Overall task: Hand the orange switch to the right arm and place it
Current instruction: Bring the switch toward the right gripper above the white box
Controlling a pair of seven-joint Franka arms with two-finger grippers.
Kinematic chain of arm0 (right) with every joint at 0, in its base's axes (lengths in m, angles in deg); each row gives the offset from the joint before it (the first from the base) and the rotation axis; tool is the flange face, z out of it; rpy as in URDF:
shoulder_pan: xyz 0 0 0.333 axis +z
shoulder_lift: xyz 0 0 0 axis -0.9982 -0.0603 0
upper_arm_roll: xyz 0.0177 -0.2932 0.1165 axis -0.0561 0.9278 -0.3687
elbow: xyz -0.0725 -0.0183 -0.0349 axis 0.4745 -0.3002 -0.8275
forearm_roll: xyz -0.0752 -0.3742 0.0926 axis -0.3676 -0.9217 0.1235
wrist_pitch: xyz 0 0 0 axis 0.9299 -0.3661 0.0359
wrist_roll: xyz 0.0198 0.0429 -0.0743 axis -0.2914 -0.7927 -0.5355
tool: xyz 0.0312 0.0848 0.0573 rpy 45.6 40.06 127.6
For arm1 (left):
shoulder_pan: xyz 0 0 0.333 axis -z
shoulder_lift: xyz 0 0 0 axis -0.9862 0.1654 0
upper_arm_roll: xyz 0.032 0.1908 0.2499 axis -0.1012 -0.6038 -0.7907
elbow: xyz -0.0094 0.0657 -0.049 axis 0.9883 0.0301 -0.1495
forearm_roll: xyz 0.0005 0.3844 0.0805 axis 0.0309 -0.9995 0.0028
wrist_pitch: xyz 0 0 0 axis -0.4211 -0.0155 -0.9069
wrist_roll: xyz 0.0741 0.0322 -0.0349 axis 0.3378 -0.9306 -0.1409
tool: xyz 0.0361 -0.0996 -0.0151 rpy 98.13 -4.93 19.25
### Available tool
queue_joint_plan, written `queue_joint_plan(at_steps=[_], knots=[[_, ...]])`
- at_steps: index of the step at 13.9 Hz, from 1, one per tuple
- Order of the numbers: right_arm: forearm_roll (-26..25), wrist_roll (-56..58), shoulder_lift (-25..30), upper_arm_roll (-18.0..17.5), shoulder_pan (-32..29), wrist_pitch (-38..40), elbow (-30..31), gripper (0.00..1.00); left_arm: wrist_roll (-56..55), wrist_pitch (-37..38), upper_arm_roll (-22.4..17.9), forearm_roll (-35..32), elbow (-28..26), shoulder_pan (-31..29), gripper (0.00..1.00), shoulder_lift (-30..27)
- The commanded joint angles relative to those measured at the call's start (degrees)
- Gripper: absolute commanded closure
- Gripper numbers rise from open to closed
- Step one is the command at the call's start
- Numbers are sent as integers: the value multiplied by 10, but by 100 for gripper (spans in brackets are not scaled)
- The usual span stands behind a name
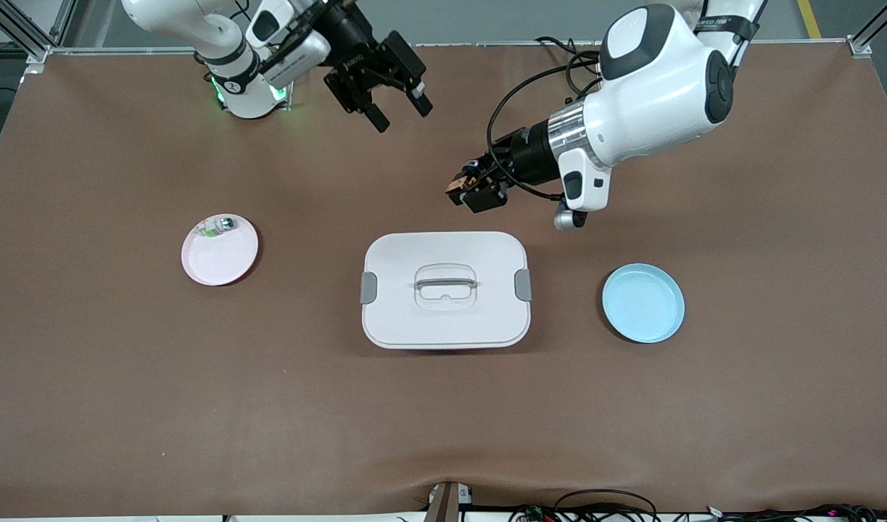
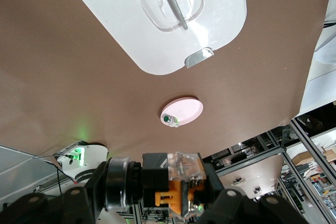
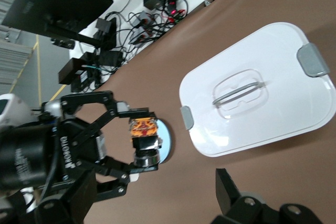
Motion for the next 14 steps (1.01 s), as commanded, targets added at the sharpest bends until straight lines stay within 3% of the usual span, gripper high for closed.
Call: queue_joint_plan(at_steps=[1,4,12,14], knots=[[-56,-58,-23,-5,-1,-8,-9,0,-27,-7,2,9,10,4,77,4],[-57,-61,-32,-6,-1,-13,-16,0,-29,-13,2,8,10,15,77,5],[-60,-57,-121,-6,2,-12,-94,0,-33,-35,2,8,10,33,77,14],[-84,-55,-130,-6,5,-12,-95,0,-33,-35,2,8,10,33,76,14]])
